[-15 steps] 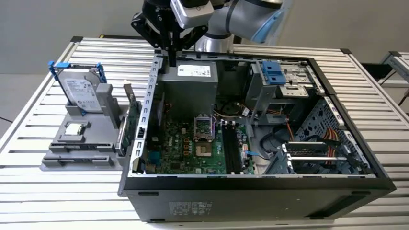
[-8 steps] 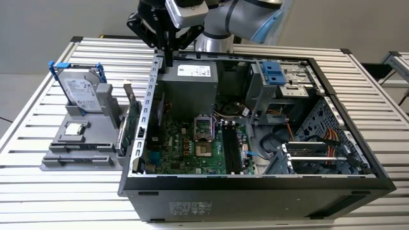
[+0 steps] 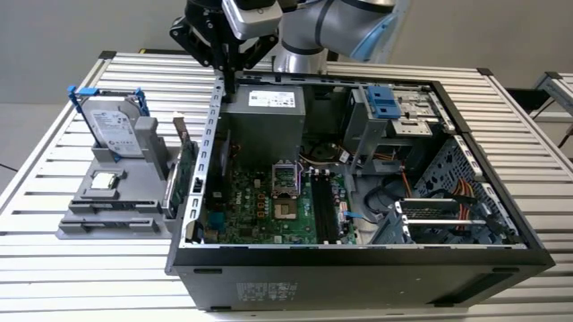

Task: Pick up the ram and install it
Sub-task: 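Reach for the ram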

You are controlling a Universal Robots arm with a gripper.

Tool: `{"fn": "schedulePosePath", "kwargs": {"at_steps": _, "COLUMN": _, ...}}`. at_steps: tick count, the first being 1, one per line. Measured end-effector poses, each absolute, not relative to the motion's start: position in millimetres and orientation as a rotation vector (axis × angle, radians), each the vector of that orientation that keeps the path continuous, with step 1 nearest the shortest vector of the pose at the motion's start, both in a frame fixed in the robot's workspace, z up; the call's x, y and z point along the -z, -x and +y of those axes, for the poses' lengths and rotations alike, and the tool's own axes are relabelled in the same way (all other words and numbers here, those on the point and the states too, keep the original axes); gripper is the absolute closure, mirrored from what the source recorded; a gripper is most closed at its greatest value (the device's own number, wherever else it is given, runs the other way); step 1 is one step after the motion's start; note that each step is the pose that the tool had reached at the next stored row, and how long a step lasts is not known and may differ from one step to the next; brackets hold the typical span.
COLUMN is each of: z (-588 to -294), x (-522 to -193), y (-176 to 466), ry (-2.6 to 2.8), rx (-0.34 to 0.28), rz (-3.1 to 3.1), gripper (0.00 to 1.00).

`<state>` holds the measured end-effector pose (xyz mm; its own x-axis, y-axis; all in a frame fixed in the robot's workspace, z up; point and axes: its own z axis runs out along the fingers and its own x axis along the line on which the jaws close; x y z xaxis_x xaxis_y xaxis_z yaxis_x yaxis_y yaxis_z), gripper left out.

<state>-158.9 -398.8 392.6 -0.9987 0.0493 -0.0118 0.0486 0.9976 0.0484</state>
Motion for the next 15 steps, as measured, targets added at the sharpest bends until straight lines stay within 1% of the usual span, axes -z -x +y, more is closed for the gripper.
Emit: {"fn": "schedulePosePath", "kwargs": {"at_steps": 15, "z": -398.8, "x": -392.6, "y": 176.5, "ry": -0.068, "rx": -0.075, "rz": 3.135, "gripper": 1.00}}
